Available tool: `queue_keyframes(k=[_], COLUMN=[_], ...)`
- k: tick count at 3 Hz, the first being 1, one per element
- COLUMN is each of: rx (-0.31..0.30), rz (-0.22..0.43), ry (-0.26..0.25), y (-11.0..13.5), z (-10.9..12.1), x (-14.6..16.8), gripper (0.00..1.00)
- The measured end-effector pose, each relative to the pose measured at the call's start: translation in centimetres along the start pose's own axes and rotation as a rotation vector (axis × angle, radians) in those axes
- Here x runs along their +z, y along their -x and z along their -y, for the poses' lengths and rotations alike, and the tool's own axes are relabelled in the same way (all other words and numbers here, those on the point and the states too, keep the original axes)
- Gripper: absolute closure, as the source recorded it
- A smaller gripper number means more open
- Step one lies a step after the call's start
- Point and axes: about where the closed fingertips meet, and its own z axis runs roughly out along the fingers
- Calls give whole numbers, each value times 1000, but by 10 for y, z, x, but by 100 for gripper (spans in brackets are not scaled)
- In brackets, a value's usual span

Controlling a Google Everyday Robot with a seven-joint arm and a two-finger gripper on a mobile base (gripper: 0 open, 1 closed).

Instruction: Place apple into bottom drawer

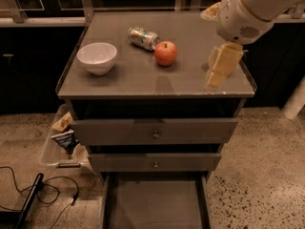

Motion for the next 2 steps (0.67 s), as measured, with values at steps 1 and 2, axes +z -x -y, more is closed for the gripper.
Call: queue_keyframes(k=[1, 2], rx=[-1, -1], rz=[42, 42], ry=[12, 11], y=[7, 7], z=[48, 49], x=[51, 51], gripper=[0, 0])
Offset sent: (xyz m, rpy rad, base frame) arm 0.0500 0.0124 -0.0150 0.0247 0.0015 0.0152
